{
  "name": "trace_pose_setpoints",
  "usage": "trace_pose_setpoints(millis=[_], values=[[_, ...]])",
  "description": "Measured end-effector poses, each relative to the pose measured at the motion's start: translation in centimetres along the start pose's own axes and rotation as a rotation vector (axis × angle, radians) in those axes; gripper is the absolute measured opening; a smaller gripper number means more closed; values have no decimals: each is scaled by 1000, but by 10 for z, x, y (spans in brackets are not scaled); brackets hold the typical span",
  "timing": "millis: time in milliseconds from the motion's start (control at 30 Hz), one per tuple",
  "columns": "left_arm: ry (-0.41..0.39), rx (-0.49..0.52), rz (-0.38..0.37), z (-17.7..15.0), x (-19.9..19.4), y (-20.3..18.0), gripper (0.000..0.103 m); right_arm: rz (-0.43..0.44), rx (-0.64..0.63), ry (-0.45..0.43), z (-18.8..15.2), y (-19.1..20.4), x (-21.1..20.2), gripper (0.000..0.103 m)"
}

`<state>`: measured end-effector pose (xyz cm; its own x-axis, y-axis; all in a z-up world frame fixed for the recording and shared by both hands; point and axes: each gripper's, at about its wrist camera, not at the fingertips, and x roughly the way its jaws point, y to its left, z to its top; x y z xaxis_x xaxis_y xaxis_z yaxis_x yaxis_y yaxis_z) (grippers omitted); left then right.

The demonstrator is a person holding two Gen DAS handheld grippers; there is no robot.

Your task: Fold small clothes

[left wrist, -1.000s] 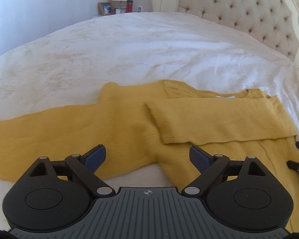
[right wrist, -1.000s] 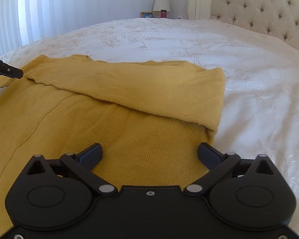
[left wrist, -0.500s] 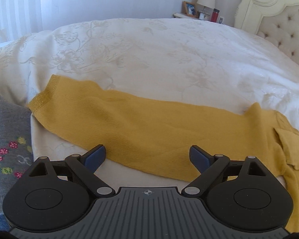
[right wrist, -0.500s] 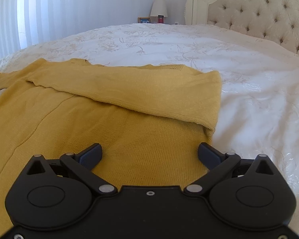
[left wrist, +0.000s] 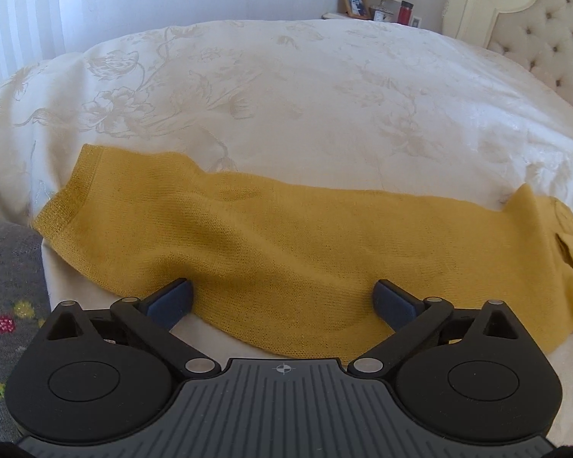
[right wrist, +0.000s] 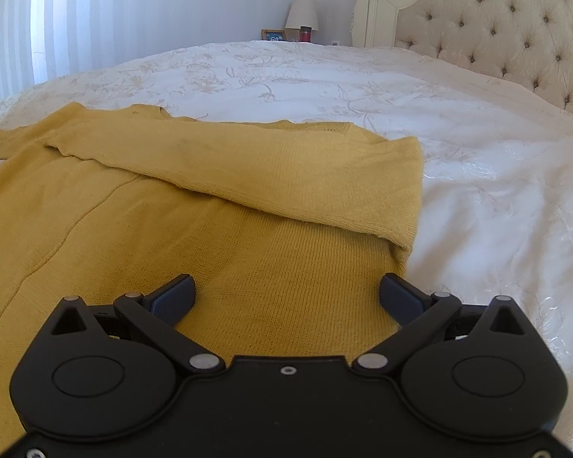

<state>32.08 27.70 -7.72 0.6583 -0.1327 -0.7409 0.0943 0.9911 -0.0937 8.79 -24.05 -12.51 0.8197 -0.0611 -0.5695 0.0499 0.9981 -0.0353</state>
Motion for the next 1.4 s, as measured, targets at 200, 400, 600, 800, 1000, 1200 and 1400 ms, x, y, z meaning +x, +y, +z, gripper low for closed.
trace_pose_setpoints(millis=[200, 400, 600, 800, 1000, 1200, 1400], values=[[-35, 14, -26, 4, 6, 7, 103, 0, 0, 0, 0, 0, 0, 102], [-58, 4, -56, 5, 6, 12, 103, 1, 0, 0, 0, 0, 0, 102], [-139, 79, -34, 14, -13, 4, 102, 8, 7, 2, -1, -2, 2, 102], [-133, 155, 47, 37, -8, 0, 103, 6, 7, 5, -1, -2, 3, 102], [-94, 148, 132, 35, 14, 0, 102, -37, -20, 19, 4, 7, 2, 102], [-86, 79, 119, 34, 18, 17, 102, -93, -117, -67, 27, 44, -30, 101], [-89, 41, 158, 43, 13, 38, 102, 99, -92, -144, 65, 77, -53, 101]])
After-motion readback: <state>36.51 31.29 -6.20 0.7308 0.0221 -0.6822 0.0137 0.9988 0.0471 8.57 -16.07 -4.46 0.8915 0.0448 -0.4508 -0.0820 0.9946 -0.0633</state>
